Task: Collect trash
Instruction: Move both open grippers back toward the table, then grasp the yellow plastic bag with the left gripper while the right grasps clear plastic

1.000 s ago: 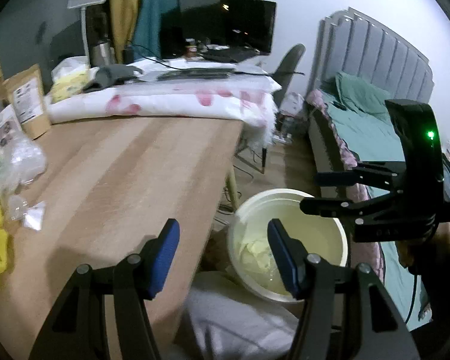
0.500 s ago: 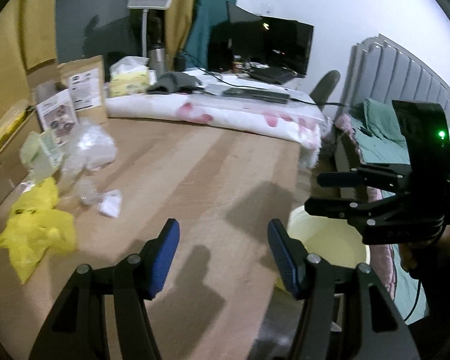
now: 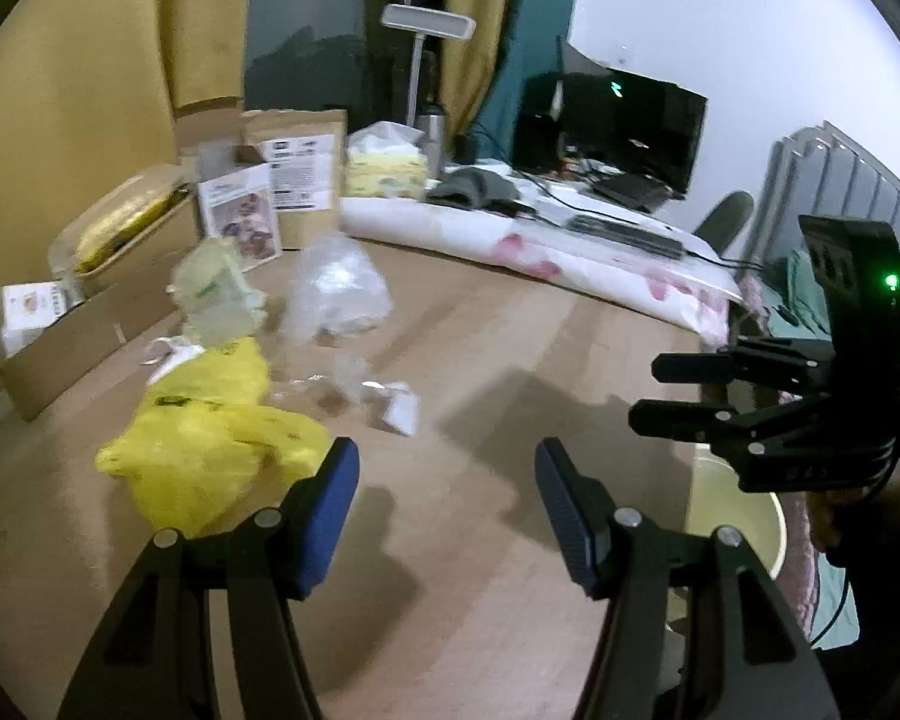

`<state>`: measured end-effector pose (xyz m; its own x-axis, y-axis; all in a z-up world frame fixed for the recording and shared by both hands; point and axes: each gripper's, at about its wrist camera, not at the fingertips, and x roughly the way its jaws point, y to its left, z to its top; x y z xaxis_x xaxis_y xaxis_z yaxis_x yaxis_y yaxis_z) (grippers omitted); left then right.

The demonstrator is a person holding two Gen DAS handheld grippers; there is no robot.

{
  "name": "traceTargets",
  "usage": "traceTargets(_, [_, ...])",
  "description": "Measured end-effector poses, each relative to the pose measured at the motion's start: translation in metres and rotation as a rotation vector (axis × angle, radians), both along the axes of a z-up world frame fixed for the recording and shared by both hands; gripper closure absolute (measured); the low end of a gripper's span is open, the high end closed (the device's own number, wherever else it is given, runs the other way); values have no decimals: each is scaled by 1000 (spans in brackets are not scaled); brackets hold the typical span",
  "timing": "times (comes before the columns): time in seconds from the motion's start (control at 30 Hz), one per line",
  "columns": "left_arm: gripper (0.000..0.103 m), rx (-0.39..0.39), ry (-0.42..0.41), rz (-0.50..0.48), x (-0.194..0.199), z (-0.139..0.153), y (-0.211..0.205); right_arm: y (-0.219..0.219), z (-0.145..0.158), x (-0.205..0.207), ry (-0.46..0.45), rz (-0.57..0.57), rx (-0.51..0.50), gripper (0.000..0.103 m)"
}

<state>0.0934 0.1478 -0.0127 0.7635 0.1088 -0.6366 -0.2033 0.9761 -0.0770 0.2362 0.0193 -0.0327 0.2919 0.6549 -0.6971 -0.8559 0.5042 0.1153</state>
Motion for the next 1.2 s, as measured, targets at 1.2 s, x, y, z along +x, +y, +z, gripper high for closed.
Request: traceTargets(1.2, [31,-72,142,274,9,-54,156,179,-38,27,39,199,-96,49])
